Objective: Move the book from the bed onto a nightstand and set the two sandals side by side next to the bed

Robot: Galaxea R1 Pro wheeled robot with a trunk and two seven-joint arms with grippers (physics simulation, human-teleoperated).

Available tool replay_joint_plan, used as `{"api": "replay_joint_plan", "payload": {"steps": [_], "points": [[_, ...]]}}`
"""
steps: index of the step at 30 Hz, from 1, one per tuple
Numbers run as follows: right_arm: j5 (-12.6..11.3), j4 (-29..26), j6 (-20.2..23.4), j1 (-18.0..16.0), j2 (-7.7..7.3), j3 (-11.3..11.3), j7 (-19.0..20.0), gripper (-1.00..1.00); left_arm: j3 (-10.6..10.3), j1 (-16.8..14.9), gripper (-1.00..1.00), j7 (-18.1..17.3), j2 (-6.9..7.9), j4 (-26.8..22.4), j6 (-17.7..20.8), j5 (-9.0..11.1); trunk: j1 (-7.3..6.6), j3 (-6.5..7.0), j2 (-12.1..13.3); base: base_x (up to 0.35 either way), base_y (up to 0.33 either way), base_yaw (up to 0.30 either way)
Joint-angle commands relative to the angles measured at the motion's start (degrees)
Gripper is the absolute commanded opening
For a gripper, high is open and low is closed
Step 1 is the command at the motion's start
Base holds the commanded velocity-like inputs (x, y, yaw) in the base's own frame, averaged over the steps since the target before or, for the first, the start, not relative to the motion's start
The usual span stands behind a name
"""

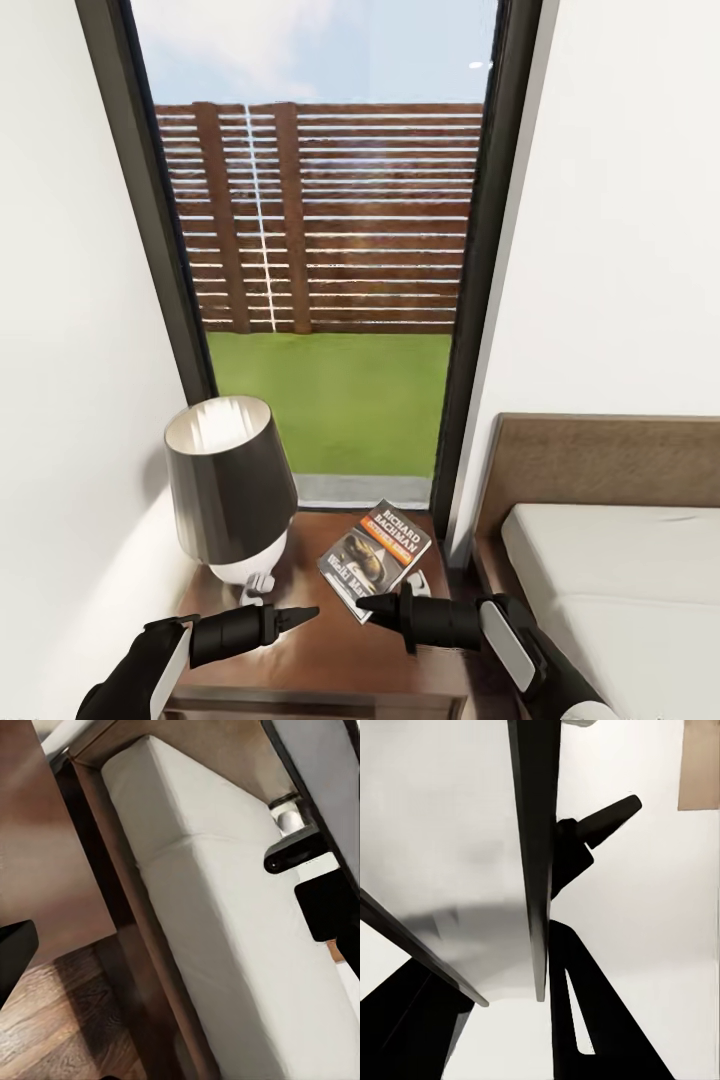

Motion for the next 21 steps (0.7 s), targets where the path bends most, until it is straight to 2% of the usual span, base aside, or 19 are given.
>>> {"api": "replay_joint_plan", "payload": {"steps": [1, 21], "points": [[0.24, -0.5, 0.1, -0.04, -0.04, 0.08, 0.21, -1.0, 0.04, -0.03, 1.0, -0.13, 0.0, 0.0, 0.6, 0.22, 0.22, -0.24, -0.45, 0.0, 0.0, 0.0], [0.77, -1.19, 0.01, -0.04, -0.04, -0.04, 0.11, -1.0, 0.04, -0.03, 1.0, -0.13, 0.0, 0.0, 0.6, 0.22, 4.61, -3.83, -8.47, 0.0, 0.0, 0.0]]}}
